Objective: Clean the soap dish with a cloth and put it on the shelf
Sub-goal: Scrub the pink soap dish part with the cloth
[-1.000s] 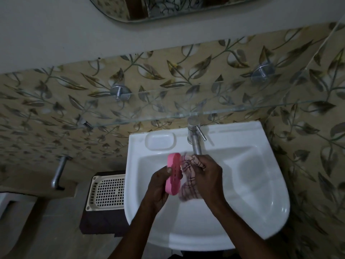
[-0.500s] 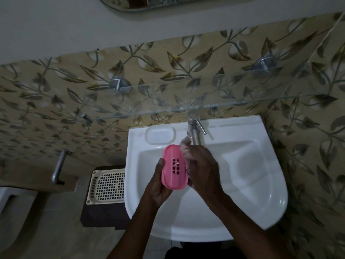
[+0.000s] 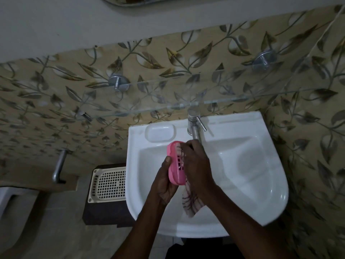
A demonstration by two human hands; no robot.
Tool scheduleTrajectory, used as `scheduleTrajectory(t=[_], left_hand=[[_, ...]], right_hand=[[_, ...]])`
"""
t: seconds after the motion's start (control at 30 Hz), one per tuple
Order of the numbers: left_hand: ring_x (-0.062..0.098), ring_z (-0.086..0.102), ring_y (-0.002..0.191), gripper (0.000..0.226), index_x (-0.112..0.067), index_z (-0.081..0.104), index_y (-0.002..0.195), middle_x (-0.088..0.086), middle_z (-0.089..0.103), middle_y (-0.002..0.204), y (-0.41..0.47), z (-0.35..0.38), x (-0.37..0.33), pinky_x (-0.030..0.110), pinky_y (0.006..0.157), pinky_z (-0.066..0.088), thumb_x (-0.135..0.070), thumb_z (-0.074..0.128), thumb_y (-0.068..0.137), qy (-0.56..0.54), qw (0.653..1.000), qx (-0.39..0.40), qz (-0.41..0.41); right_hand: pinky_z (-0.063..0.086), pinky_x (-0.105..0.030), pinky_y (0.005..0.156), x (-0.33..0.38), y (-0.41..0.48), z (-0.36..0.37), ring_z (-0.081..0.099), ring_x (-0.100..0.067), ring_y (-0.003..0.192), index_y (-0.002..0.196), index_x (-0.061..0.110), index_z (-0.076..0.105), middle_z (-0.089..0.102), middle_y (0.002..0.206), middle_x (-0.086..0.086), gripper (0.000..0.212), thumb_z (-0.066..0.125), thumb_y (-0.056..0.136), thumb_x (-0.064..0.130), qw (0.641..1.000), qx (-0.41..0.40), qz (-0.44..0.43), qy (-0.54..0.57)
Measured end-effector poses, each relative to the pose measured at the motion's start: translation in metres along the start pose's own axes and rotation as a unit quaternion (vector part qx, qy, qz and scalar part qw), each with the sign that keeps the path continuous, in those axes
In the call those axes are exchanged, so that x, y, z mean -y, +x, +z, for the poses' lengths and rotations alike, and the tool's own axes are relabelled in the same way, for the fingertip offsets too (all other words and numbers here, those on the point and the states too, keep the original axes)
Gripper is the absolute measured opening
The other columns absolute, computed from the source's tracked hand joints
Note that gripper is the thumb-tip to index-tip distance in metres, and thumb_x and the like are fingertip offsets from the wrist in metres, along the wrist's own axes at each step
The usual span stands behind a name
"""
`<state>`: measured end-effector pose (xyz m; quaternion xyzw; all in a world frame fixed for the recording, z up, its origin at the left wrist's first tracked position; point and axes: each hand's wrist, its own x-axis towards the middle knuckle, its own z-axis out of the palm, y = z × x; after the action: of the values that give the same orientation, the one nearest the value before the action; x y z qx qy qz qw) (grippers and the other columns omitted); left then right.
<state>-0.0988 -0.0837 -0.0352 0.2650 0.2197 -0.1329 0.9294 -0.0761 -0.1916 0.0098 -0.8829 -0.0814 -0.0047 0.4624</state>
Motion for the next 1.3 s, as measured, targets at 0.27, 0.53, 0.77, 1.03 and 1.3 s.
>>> scheduleTrajectory(t=[0.27,0.53,0.77,1.03,1.3], left_hand=[[0.032,0.069,0.097,0.108,0.0,0.049,0.134,0.022,0.069,0.108,0.006,0.002,-0.008,0.043,0.087,0.057,-0.036,0.098,0.045,-0.035,0.997,-0.04,0.047],[0.036,0.047,0.13,0.087,-0.007,0.058,0.133,0.015,0.061,0.132,0.007,-0.002,-0.015,0.057,0.109,0.027,-0.044,0.089,0.06,-0.1,0.99,0.09,0.032],[0.037,0.056,0.124,0.09,-0.005,0.057,0.134,0.023,0.059,0.133,0.008,0.01,0.005,0.047,0.098,0.05,-0.044,0.088,0.06,-0.132,0.984,0.112,0.042],[0.03,0.06,0.119,0.084,-0.016,0.054,0.136,0.011,0.062,0.13,-0.007,0.029,-0.006,0.051,0.1,0.05,-0.072,0.061,0.074,0.145,0.946,-0.229,0.178],[0.018,0.065,0.086,0.034,-0.018,0.061,0.108,0.005,0.067,0.094,-0.028,0.056,0.02,0.029,0.069,0.052,-0.043,0.039,0.103,0.333,0.816,-0.317,0.349]], right_hand=[[0.052,-0.014,0.065,-0.006,-0.023,-0.008,0.062,-0.025,0.079,0.097,-0.004,0.07,0.063,0.091,-0.018,0.011,0.064,0.088,-0.001,0.992,0.072,0.089,0.053],[0.058,-0.053,0.069,-0.031,-0.011,-0.031,0.067,-0.038,0.073,0.086,0.009,0.074,0.07,0.09,-0.029,0.029,0.07,0.075,0.035,0.894,0.005,0.324,0.308],[0.062,-0.037,0.072,-0.015,-0.029,-0.017,0.075,-0.026,0.081,0.101,-0.005,0.068,0.076,0.089,-0.018,0.028,0.075,0.083,0.015,0.856,0.059,0.32,0.402],[0.062,-0.05,0.071,-0.02,-0.027,-0.023,0.073,-0.032,0.078,0.09,0.013,0.074,0.076,0.081,-0.009,0.019,0.079,0.078,0.027,0.906,0.001,0.275,0.322],[0.06,-0.043,0.066,-0.015,-0.036,-0.005,0.07,-0.019,0.071,0.086,0.015,0.069,0.072,0.079,-0.004,0.022,0.073,0.081,0.036,0.95,-0.054,0.215,0.219]])
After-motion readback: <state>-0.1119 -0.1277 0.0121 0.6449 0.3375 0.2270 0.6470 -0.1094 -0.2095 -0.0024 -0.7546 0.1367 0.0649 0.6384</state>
